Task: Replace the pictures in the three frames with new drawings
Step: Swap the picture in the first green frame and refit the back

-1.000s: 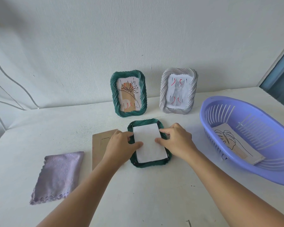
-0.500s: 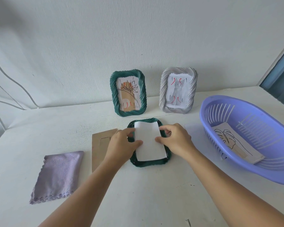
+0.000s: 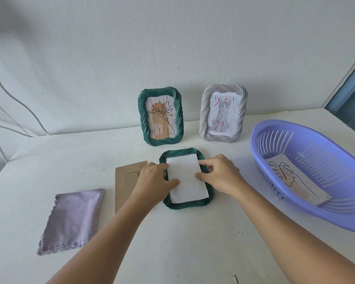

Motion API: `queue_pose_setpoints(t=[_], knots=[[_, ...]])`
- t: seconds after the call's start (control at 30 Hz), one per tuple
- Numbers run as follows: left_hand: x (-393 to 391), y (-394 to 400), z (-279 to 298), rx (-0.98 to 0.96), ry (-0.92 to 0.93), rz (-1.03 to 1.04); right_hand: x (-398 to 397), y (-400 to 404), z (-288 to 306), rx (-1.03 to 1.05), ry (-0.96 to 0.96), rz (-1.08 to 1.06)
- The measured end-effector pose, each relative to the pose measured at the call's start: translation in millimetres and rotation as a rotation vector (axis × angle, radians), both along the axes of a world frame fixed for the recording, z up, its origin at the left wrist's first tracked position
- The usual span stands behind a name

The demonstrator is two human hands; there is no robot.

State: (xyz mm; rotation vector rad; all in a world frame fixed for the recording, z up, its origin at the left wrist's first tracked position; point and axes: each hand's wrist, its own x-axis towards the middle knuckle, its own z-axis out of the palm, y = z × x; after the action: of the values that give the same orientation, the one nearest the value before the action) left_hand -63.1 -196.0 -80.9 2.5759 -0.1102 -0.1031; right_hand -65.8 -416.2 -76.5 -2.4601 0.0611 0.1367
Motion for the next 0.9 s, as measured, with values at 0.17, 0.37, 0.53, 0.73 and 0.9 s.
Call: queue_pose_setpoints(t=[0.17,0.37,0.53,0.73,0.9], knots=[[4.7,2.9,1.5,-0.074,-0.005,0.003,0.7,0.6,1.5,-0.004,-0.011,-0.015],[8.4,2.0,1.7,-0.088,-0.01,0.007,2.6,0.7,-3.8,0.0,-0.013,-0.038],[9.5,3.9,-1.6,-0.128,-0.014,0.021,2.8,-0.1,-1.4,-0.006,-0.009,-0.022],[9.6,4.6,-1.5,-0.124,-0.023,0.013,3.1,-1.0,-4.8,-0.011,-0.023,0.004],[9.2,5.0,-1.3,-0.117,-0.023,0.009,4.0,-2.5,-7.0,-0.011,-0.03,0.007]])
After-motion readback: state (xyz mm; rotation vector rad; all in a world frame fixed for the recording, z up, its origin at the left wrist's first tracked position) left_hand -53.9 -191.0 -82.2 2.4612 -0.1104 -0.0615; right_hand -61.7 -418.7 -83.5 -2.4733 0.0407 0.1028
